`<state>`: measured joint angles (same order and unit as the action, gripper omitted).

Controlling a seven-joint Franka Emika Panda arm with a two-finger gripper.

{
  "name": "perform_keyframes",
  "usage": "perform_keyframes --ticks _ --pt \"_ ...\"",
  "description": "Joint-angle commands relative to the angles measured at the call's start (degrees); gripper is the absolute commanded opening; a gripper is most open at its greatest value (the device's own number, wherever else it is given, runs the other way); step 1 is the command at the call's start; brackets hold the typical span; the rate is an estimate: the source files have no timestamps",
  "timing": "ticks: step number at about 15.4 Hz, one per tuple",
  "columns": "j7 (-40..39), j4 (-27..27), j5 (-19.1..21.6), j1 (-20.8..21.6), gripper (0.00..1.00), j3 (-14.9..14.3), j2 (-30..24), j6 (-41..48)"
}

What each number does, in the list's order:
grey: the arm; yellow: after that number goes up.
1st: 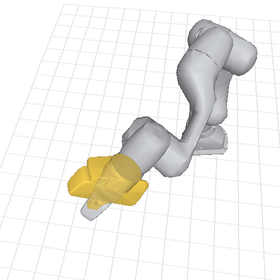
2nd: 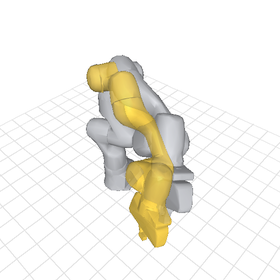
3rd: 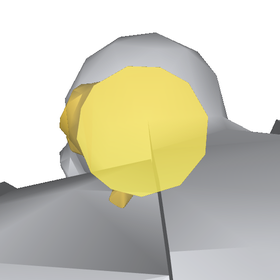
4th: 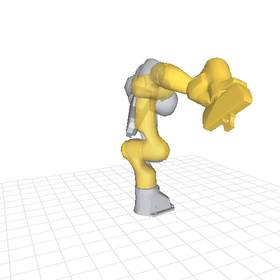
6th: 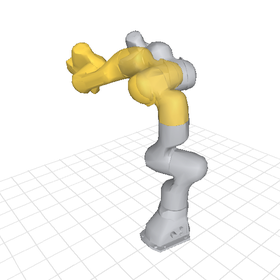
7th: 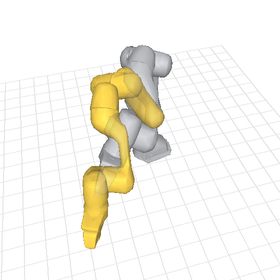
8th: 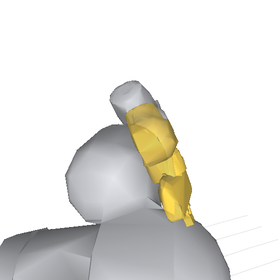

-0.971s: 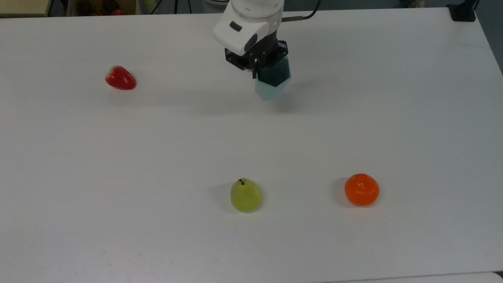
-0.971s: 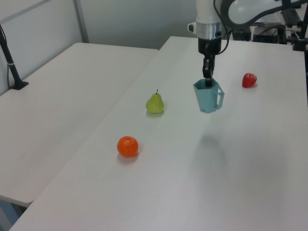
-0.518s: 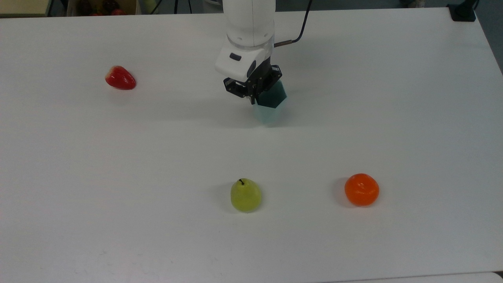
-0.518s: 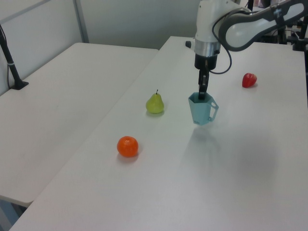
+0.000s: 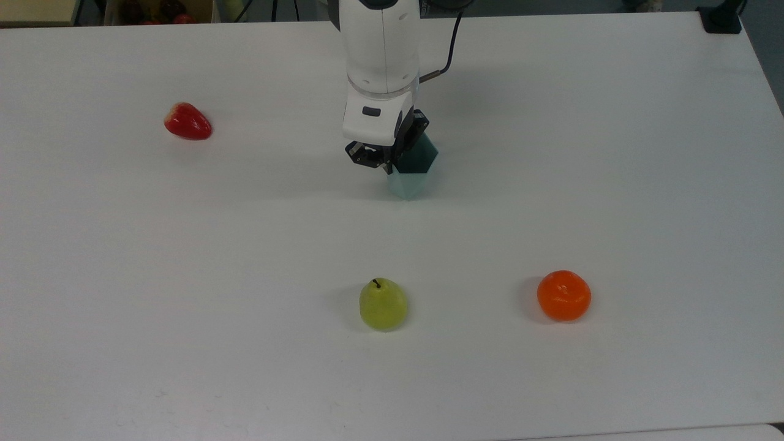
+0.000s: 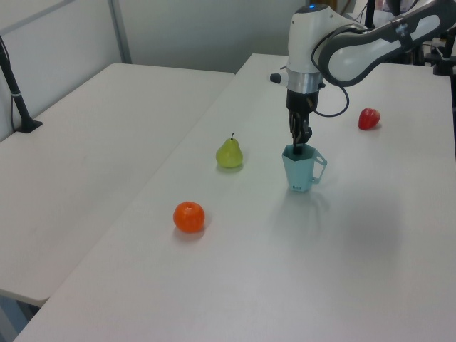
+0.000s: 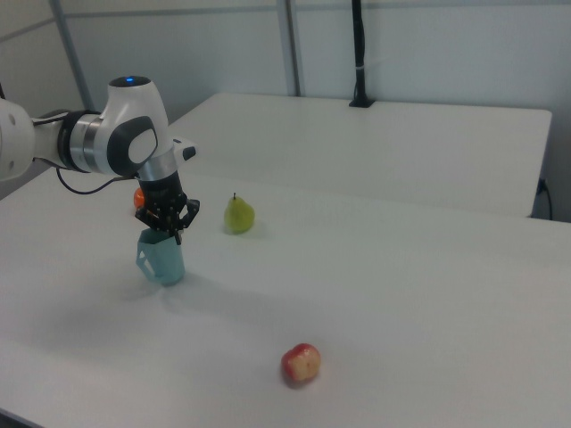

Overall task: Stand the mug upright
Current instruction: 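Set the mug down on its base and open the gripper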

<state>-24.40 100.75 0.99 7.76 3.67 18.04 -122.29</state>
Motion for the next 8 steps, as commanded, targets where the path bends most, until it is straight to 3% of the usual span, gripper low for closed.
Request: perform_keyframes --ticks 1,7,8 --pt "-2.1 0.5 0.9 0.5 0.15 -0.6 0.8 -2.2" --pt "-2.2 -0.2 0.9 0.3 0.27 -0.8 0.7 -2.0" --pt "-2.0 -0.2 0.9 0.3 0.38 -1.2 0.3 -1.6"
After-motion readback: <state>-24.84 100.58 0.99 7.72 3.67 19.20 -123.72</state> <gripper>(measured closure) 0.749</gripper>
